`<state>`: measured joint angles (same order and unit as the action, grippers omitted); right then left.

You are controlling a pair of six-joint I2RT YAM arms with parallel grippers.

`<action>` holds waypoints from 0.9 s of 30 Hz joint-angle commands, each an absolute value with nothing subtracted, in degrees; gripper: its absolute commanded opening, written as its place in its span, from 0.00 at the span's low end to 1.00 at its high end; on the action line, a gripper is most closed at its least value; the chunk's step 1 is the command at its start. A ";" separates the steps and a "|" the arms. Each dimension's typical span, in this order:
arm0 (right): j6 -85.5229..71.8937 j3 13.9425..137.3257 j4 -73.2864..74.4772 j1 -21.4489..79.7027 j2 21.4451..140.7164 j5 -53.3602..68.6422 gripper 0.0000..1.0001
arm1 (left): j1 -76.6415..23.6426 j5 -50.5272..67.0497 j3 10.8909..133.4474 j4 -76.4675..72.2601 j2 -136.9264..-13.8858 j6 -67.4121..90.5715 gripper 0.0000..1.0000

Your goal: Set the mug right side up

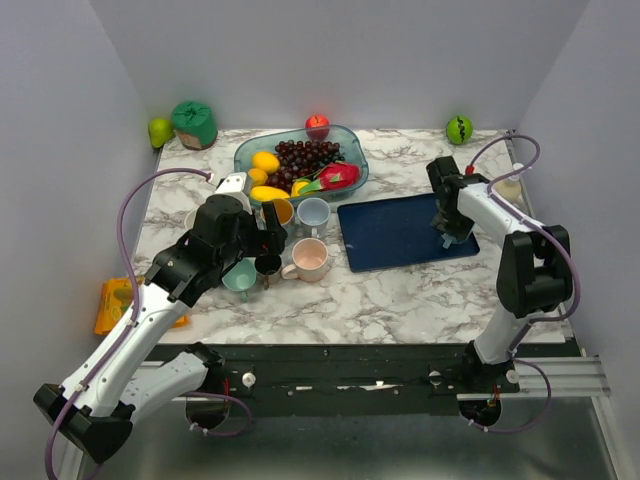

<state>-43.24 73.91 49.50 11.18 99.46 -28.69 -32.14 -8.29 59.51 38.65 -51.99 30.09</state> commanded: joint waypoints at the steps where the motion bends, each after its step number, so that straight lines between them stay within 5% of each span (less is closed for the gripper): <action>1: -44.83 75.41 51.15 10.81 101.86 -32.17 0.56 | -31.99 -7.91 59.24 38.23 -51.15 30.41 0.99; 16: -40.43 76.64 45.97 8.62 103.80 -31.56 0.54 | -31.99 -8.70 59.33 38.50 -51.06 30.59 0.99; 22: -38.67 76.82 45.35 7.38 104.68 -28.39 0.31 | -31.91 -8.79 59.41 38.50 -51.24 30.67 0.99; 27: -37.71 76.03 44.30 6.51 104.33 -26.37 0.01 | -31.99 -8.79 59.33 38.50 -51.24 30.67 0.99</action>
